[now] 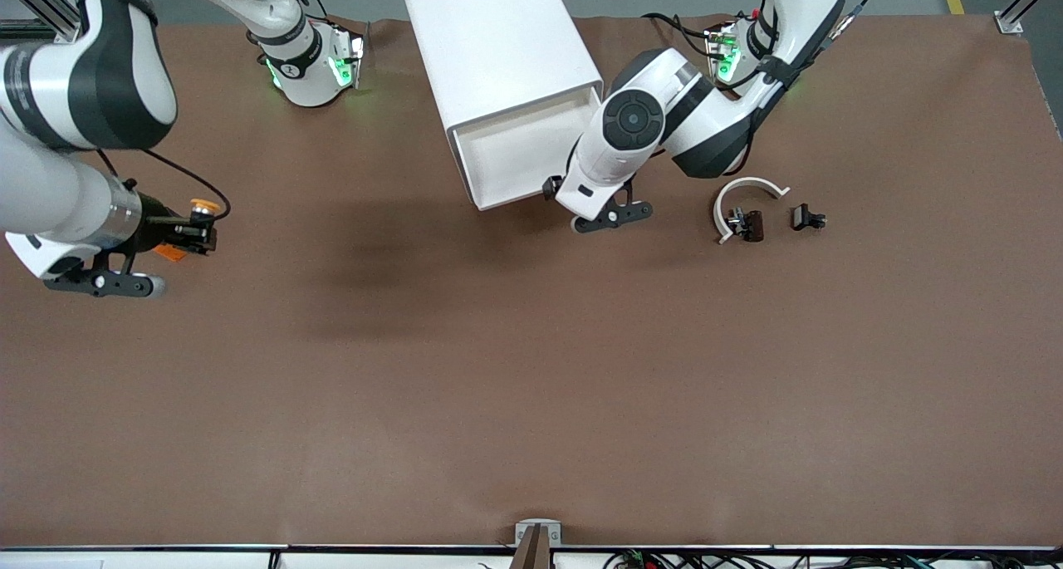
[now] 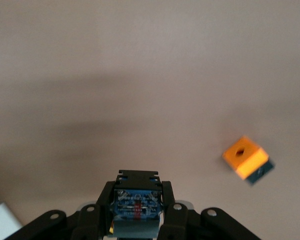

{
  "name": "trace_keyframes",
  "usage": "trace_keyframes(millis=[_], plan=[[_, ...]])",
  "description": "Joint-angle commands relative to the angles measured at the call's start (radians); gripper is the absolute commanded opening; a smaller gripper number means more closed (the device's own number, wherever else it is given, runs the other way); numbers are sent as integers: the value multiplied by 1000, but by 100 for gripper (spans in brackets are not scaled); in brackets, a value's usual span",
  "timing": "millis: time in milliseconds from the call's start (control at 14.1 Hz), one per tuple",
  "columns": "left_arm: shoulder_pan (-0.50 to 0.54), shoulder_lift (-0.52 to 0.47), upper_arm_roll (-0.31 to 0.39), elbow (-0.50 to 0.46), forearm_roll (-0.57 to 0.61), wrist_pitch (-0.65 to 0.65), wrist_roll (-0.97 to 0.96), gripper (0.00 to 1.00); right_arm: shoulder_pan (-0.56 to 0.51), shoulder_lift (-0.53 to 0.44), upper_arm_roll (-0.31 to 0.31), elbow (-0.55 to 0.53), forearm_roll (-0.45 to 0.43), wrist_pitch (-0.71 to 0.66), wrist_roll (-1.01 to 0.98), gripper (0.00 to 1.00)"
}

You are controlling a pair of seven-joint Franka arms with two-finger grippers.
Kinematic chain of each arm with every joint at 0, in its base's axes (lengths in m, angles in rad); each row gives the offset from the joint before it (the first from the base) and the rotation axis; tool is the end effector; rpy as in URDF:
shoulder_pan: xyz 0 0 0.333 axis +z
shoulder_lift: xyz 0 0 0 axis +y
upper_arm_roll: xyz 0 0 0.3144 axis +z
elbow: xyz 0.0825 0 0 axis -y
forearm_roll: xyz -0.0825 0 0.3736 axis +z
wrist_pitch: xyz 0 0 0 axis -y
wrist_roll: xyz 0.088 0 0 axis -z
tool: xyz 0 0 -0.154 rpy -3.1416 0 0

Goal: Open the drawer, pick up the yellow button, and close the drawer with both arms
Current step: 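Push the drawer shut with the left gripper while the right gripper carries the button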

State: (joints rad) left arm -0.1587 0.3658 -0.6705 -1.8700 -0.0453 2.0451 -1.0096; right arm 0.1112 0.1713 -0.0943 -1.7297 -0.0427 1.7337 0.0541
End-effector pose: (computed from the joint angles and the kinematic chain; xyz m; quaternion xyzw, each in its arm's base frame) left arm 0.4092 -0.4323 0.3093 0.9835 0.1103 -0.1395 0.0347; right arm 0.5761 0.0060 0.4198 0.9960 -0.0133 -0.0821 0.0317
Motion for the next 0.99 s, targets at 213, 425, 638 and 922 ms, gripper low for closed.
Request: trace_keyframes(millis=[213,425,638,922], plan=[[11,-15,-128,-64,-1,15,-4,100,-137,13,24,-226,-72,378,-112,15],[2,-13,-161,-77,-2,15,-30,100,-194,65,24,-335,-72,570,-111,18],[2,-15,-172,-77,-70,15,-37,100,-219,151,24,-355,-72,642,-111,18],[-2,-8,-190,-77,-96,15,-38,100,-231,235,25,-352,-72,659,-111,18]])
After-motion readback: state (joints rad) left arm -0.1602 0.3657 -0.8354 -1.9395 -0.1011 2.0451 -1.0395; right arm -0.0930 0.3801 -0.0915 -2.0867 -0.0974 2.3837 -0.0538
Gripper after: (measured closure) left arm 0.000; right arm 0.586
